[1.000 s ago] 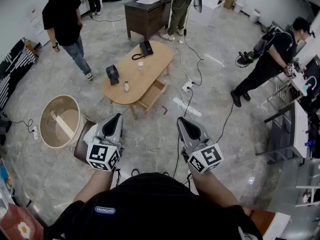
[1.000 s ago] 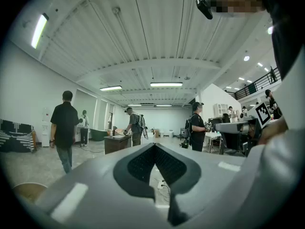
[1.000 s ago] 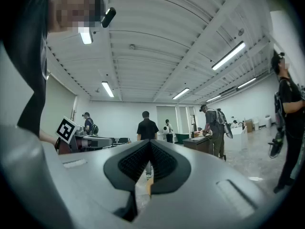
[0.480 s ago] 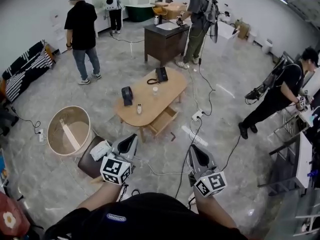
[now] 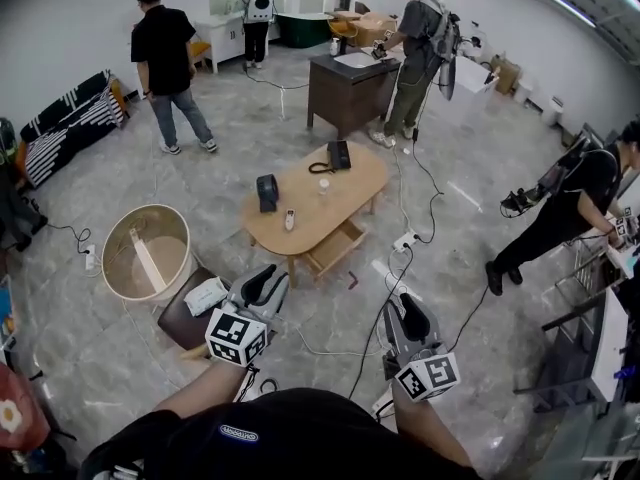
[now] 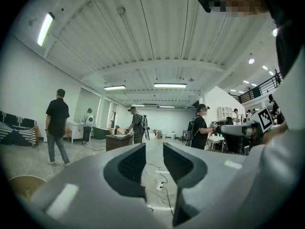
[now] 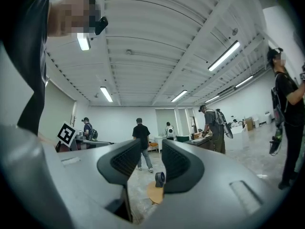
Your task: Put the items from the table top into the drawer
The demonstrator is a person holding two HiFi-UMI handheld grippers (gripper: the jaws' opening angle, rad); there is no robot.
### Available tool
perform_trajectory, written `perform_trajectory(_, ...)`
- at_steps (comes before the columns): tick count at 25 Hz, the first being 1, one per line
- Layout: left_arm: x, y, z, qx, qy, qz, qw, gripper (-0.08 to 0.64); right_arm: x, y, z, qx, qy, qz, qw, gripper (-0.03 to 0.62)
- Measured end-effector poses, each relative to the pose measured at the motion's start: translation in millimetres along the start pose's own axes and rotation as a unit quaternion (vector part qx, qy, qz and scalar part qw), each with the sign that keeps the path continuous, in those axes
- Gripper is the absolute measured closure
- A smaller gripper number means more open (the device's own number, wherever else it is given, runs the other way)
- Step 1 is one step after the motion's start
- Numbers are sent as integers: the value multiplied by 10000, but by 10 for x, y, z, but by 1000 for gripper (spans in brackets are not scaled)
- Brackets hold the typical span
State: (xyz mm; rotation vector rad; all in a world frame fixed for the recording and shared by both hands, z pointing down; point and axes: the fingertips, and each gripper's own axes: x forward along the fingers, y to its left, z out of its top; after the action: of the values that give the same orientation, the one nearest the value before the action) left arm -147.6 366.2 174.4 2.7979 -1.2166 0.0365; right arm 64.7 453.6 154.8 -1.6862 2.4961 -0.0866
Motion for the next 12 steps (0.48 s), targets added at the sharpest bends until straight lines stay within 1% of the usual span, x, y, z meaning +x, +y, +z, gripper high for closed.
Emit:
perform_trajectory(2, 25, -13, -29, -15, 4, 3, 10000, 410, 8, -17, 0, 43, -41, 106, 9999, 388)
perform_trajectory(3, 36, -20, -37, -16, -5, 8, 10000, 371, 11, -32, 0, 59, -58, 138, 9999, 344)
perform_trajectory(5, 53, -35, -44, -28, -25, 34, 10000, 299, 4, -71, 22, 75, -120, 176, 9997, 288)
perform_trajectory(7, 60, -57, -52, -46, -34, 80, 10000, 259, -16, -115, 48, 73, -182, 214, 9996, 275)
perform_trajectory(12, 34, -103, -71, -34, -40, 250, 9997, 242, -97, -246, 71, 48, -187, 232, 9995, 270)
